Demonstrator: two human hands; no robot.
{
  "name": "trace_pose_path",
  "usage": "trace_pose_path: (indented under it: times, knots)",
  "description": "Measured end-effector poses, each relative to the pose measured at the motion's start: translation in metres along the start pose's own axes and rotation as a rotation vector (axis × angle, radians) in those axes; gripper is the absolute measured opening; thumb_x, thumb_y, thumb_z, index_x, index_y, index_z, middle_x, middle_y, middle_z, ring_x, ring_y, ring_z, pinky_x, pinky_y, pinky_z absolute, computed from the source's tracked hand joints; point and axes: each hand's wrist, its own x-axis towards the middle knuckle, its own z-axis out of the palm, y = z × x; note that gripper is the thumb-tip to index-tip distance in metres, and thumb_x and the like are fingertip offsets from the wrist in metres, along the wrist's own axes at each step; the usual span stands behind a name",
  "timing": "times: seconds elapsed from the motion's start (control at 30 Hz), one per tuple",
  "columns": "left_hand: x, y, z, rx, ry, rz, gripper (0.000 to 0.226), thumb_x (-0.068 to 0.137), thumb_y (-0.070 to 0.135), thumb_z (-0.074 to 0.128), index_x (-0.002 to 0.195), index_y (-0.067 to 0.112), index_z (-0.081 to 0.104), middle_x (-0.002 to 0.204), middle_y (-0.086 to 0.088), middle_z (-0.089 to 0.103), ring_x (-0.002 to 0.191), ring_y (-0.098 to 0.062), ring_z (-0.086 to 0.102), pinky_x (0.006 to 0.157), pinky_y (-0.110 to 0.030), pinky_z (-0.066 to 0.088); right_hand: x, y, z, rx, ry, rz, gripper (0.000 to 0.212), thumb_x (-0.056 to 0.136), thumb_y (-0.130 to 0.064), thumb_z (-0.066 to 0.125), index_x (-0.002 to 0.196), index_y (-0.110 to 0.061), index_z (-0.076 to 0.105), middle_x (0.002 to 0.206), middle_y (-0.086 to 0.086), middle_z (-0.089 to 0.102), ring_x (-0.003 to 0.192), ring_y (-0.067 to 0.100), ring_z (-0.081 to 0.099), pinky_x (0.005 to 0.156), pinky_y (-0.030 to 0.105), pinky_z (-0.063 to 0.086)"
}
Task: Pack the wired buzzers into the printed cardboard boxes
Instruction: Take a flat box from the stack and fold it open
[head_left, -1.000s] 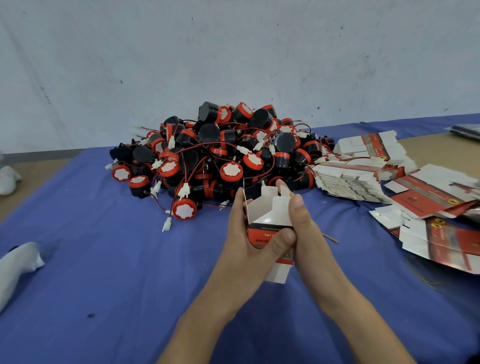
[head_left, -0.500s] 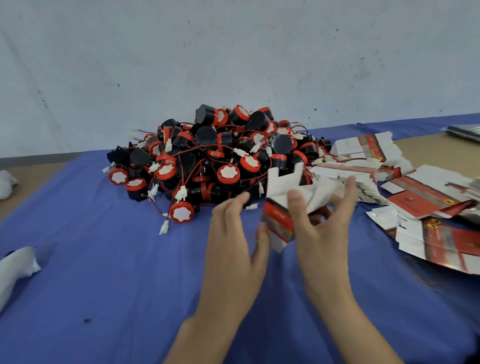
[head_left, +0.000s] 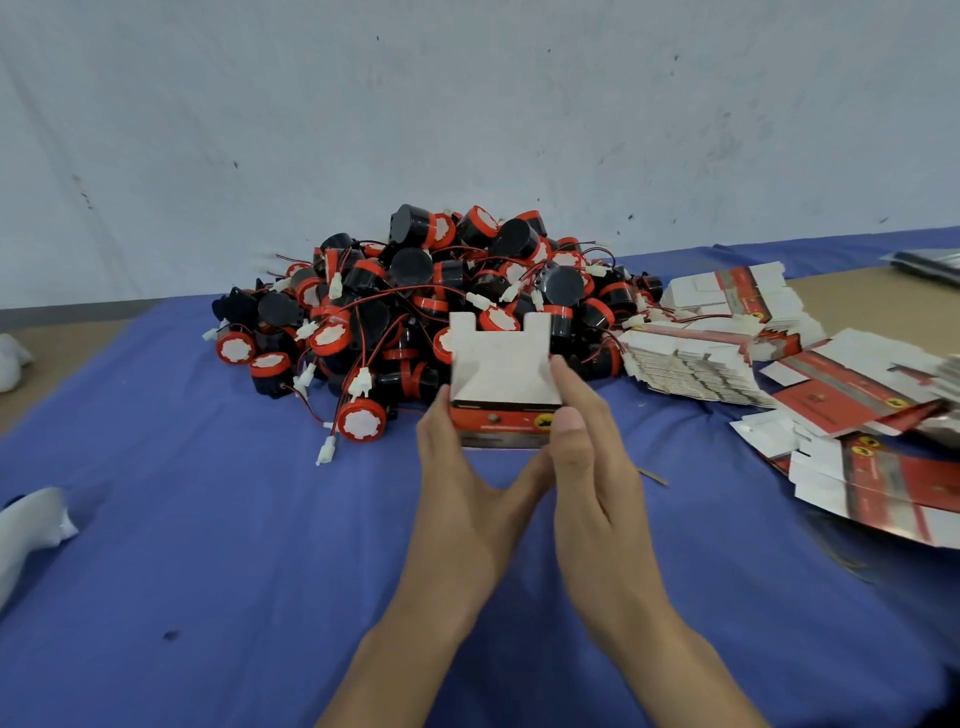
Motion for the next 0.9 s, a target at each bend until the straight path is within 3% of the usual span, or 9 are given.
trace_pose_path:
  times: [0.1,0.23,0.4,0.5,0.57,0.63,0.73,0.9]
  knots:
    - [0.005,-0.003,-0.003,-0.101,-0.005,-0.016,0.095,0.071,0.030,0.088,0.148,0.035,0.031,0.130,0.019,0.062,0.119,0.000,0.060,0.095,-0.026,0.055,-0.004,-0.002,0.003,-0.087,-0.077,-0.064,0.052,0.104,-0.058,0.033,0.146,-0.034,0.051,0.152,-0.023,0.044,0.144,-0.001,0.035,0.110,0.012,0.033]
    - [0.005,0.000,-0.005,-0.231,-0.006,-0.054,0.098,0.060,0.054,0.074,0.147,0.032,0.032,0.125,0.024,0.063,0.117,0.003,0.060,0.086,-0.014,0.052,-0.010,-0.002,0.010,-0.208,-0.131,-0.098,0.050,0.105,-0.057,0.031,0.147,-0.037,0.049,0.153,-0.022,0.041,0.146,0.004,0.034,0.108,0.009,0.033]
    - [0.006,0.000,-0.011,-0.100,0.025,-0.021,0.085,0.076,0.046,0.083,0.144,0.032,0.035,0.125,0.021,0.063,0.114,0.004,0.062,0.089,-0.017,0.054,0.000,-0.007,0.001,-0.114,-0.043,-0.134,0.040,0.107,-0.043,0.037,0.140,-0.031,0.057,0.142,-0.015,0.054,0.138,0.009,0.047,0.103,0.012,0.040]
    - [0.008,0.005,-0.011,-0.160,-0.050,-0.040,0.081,0.074,0.052,0.079,0.143,0.037,0.039,0.127,0.025,0.063,0.117,0.004,0.061,0.091,-0.020,0.054,0.011,-0.009,-0.015,-0.038,0.051,-0.066,0.042,0.101,-0.047,0.047,0.139,-0.031,0.056,0.132,-0.027,0.058,0.128,-0.004,0.052,0.093,0.005,0.041]
    - [0.006,0.007,-0.011,-0.215,-0.150,-0.046,0.075,0.076,0.050,0.072,0.143,0.035,0.042,0.128,0.022,0.064,0.119,0.001,0.061,0.091,-0.016,0.051,0.016,-0.012,-0.025,0.068,0.046,0.036,0.045,0.095,-0.054,0.055,0.138,-0.041,0.053,0.127,-0.035,0.059,0.122,-0.012,0.053,0.086,0.002,0.043]
    - [0.004,0.009,-0.011,-0.229,-0.252,-0.056,0.069,0.081,0.050,0.066,0.144,0.031,0.045,0.131,0.017,0.063,0.121,-0.003,0.060,0.093,-0.015,0.049,0.018,-0.014,-0.031,0.154,-0.042,0.118,0.047,0.091,-0.057,0.056,0.136,-0.046,0.052,0.128,-0.033,0.062,0.116,-0.011,0.059,0.081,0.004,0.047]
    - [0.002,0.012,-0.013,-0.238,-0.338,-0.074,0.057,0.090,0.048,0.059,0.144,0.033,0.047,0.134,0.013,0.063,0.123,-0.008,0.060,0.101,-0.021,0.049,0.015,-0.014,-0.028,0.150,-0.193,0.147,0.044,0.094,-0.043,0.050,0.137,-0.037,0.054,0.118,-0.021,0.072,0.105,-0.002,0.068,0.077,0.010,0.052]
    - [0.000,0.011,-0.014,-0.239,-0.363,-0.091,0.048,0.097,0.045,0.049,0.144,0.037,0.046,0.133,0.015,0.063,0.123,-0.005,0.059,0.100,-0.018,0.047,0.013,-0.012,-0.024,0.168,-0.202,0.188,0.044,0.092,-0.044,0.052,0.136,-0.037,0.054,0.110,-0.017,0.074,0.096,0.003,0.072,0.071,0.014,0.054]
